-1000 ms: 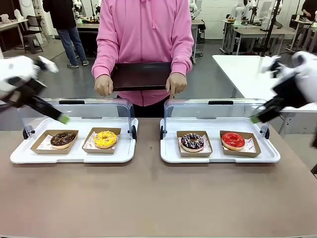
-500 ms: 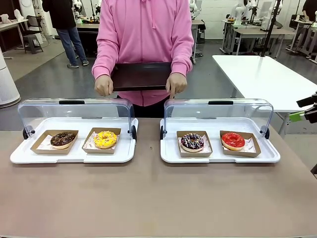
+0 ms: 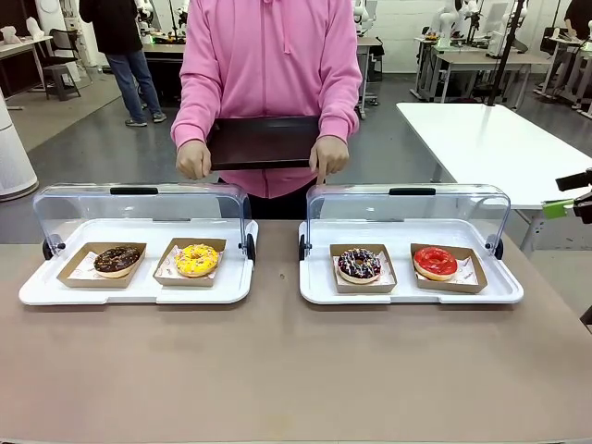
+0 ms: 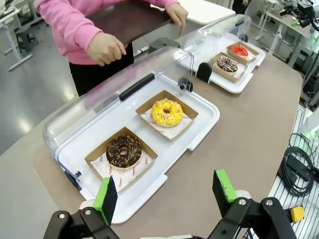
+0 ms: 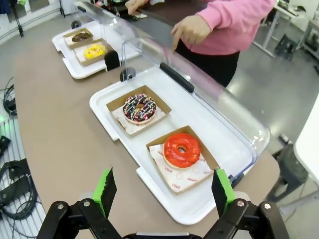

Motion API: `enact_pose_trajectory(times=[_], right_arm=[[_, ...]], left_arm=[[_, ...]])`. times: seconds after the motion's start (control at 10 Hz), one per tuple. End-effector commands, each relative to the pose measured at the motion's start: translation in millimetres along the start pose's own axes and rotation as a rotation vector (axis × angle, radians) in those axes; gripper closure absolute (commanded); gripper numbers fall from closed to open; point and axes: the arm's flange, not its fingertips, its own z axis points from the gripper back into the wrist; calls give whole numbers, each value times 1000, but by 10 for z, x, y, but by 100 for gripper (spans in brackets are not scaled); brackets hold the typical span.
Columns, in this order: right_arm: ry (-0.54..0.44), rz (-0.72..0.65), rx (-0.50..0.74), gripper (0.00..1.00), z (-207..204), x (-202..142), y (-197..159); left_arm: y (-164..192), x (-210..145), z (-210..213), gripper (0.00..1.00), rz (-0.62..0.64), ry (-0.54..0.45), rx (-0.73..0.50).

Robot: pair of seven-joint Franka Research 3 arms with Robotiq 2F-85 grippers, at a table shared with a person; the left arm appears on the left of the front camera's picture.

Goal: Provide the desired donut to the person.
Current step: Pick up and lift the Paper togo box containing the Donut pointed at by the person.

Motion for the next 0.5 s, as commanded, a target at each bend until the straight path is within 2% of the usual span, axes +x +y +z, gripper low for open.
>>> enact_pose_trajectory(times=[0.0, 0.4], right_arm=[[-42, 24, -6, 0, -125, -48, 77], [-78, 7, -46, 0, -106, -48, 63]], left_arm=[[-617, -611, -397, 0, -26, -70, 8], [-587, -602, -415, 0, -26, -57, 12]])
